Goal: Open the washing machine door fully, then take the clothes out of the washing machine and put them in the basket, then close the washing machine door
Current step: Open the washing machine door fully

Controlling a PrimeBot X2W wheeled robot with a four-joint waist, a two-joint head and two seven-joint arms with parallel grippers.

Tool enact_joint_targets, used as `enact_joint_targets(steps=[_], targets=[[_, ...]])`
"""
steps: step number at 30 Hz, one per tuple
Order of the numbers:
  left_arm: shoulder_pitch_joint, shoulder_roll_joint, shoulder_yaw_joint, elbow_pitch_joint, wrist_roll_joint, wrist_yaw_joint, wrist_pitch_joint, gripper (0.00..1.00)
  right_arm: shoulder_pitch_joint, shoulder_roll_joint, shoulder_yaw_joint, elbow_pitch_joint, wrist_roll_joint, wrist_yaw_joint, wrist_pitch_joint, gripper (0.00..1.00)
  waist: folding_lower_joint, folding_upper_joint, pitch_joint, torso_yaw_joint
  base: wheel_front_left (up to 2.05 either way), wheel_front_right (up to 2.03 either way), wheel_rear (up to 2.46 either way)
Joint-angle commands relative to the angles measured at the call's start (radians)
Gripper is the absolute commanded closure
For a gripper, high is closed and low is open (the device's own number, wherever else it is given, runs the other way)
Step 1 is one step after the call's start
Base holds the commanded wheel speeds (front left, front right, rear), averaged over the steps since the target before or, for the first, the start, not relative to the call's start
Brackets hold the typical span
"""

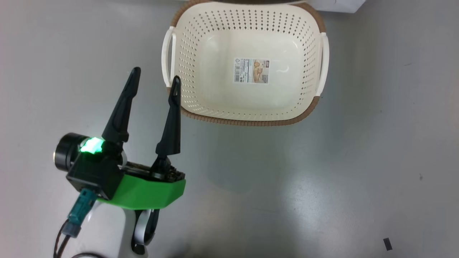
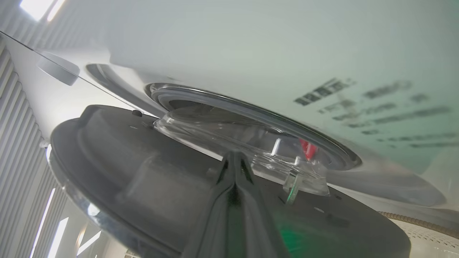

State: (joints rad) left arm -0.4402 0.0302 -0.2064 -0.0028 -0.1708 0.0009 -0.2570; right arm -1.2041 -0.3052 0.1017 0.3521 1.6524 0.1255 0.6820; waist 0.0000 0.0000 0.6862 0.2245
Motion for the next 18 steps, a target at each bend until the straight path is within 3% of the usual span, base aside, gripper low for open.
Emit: enact_joint_targets(steps=[1, 18], targets=[[-0.003, 0.020, 0.027, -0.019, -0.008, 0.007, -0.005, 0.00, 0.034, 0.029, 0.002, -0.039, -0.007, 0.005, 0.017, 1.00, 0.0000, 0.0000, -0.015, -0.002, 0.00, 0.00, 0.00], [0.013, 0.020, 0.055, 0.014, -0.002, -0.004, -0.005, 0.00, 0.152, 0.060, 0.018, -0.057, -0.017, 0.005, 0.095, 1.00, 0.0000, 0.0000, -0.097, -0.022, 0.00, 0.00, 0.00]])
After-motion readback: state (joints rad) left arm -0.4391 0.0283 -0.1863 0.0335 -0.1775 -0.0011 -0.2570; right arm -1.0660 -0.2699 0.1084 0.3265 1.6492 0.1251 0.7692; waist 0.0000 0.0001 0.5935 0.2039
